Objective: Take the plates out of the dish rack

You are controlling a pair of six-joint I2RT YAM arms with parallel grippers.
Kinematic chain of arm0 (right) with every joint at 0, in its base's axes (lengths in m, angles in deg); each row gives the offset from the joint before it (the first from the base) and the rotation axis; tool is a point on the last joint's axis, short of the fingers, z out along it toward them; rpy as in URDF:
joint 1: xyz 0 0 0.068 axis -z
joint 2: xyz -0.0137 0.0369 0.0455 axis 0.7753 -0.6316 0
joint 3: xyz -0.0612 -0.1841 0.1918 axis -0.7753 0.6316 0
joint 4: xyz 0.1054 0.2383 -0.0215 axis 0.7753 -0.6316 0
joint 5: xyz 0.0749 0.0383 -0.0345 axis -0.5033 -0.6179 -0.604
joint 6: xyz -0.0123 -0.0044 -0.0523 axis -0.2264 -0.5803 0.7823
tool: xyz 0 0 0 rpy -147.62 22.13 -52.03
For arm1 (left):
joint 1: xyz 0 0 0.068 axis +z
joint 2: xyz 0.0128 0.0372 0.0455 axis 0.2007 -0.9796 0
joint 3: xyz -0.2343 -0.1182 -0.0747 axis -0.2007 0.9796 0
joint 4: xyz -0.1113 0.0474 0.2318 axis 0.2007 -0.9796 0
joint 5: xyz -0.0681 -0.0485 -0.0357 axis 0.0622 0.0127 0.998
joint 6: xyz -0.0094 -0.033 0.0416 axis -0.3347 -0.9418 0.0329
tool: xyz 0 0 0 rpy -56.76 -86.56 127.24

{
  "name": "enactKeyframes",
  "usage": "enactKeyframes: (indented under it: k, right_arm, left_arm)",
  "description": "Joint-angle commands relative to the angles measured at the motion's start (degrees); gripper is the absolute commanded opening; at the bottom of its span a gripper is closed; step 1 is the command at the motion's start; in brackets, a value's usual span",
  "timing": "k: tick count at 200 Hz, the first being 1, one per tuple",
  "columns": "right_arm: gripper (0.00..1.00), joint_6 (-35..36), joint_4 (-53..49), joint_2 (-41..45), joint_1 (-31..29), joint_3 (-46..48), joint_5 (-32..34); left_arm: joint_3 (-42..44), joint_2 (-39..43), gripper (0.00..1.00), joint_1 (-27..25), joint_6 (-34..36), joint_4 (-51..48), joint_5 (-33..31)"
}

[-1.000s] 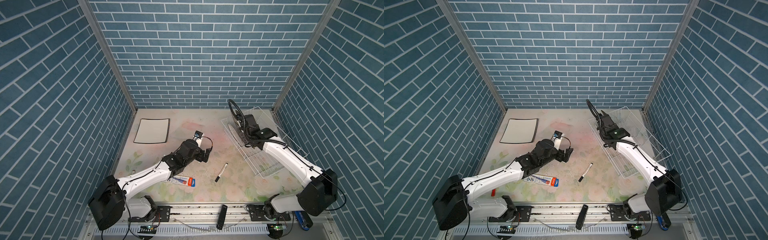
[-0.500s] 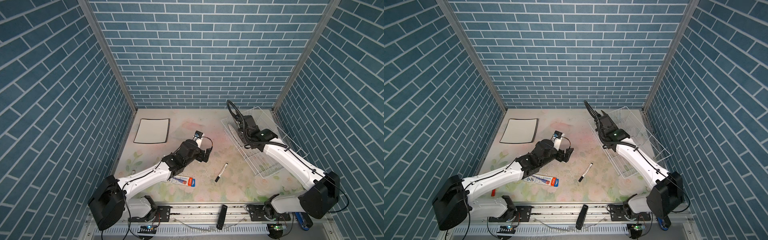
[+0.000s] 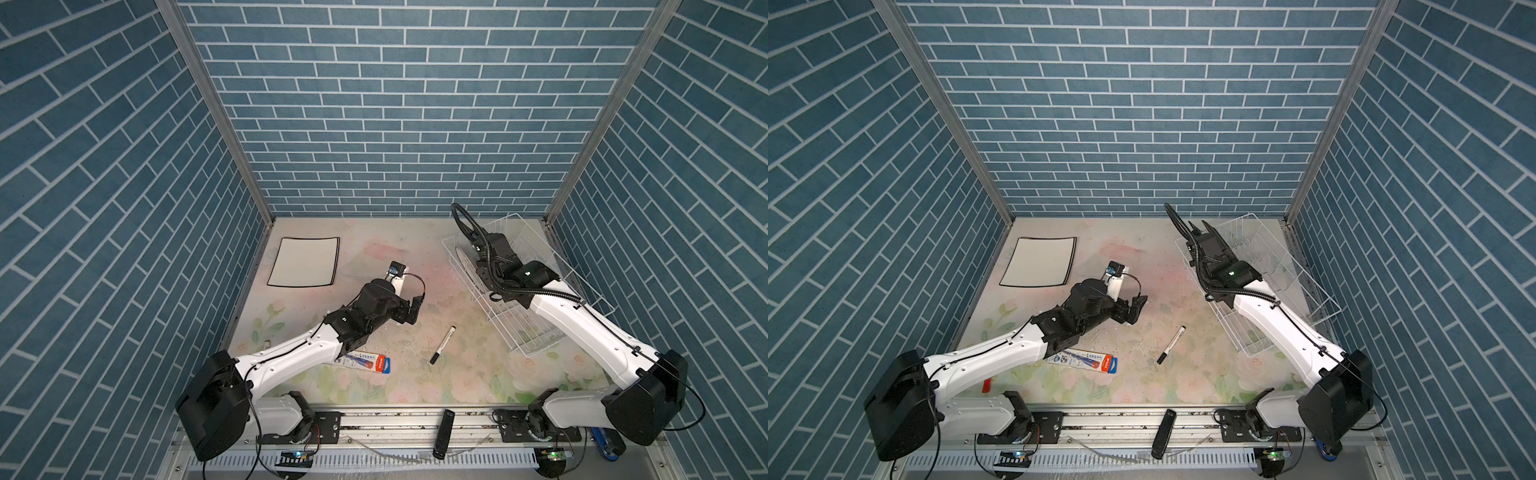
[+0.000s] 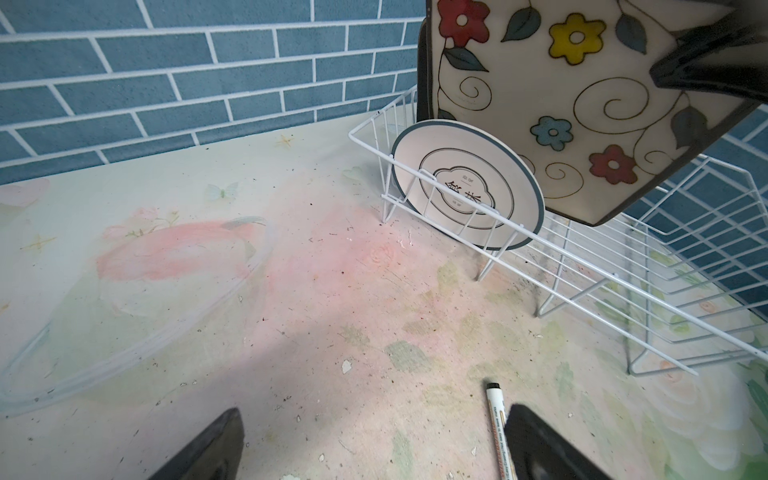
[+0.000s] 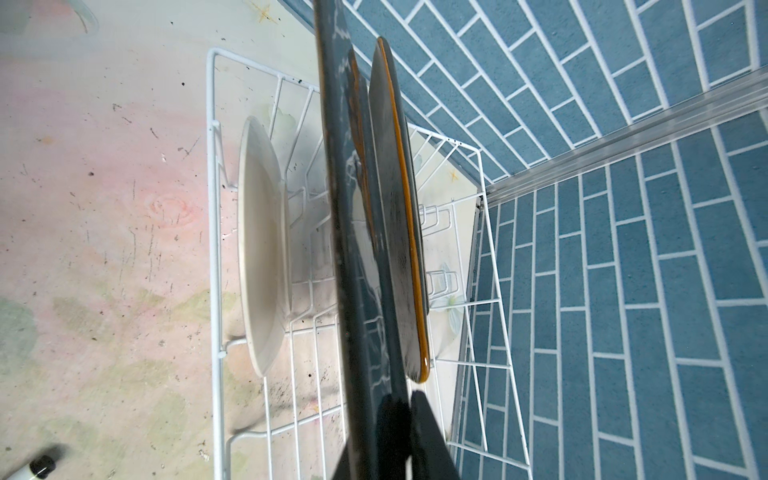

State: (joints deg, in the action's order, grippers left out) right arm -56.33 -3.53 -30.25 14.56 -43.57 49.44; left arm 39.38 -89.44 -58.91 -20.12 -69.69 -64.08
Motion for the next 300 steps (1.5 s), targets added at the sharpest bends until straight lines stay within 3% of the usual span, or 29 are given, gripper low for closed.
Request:
enactKeyframes:
  k: [1,156,300]
  right_arm:
    - [0.0,1.1,5.2,3.9,-1.5,-5.6,1.7]
    - [0.0,7.0,18.0,8.8,-4.9,-0.9,8.3]
    - [0.0,9.9,17.1,8.8,-8.6,-2.9,10.5]
  left_arm:
    - [0.8,0.9,1.0,-0.4,0.2,0.5,-0.5]
    - [0.5,1.4,1.0,-0.3,0.3,-0.6,-1.6]
    - [1.5,4.0,1.0,-0.2,-2.3,0.0,-1.6]
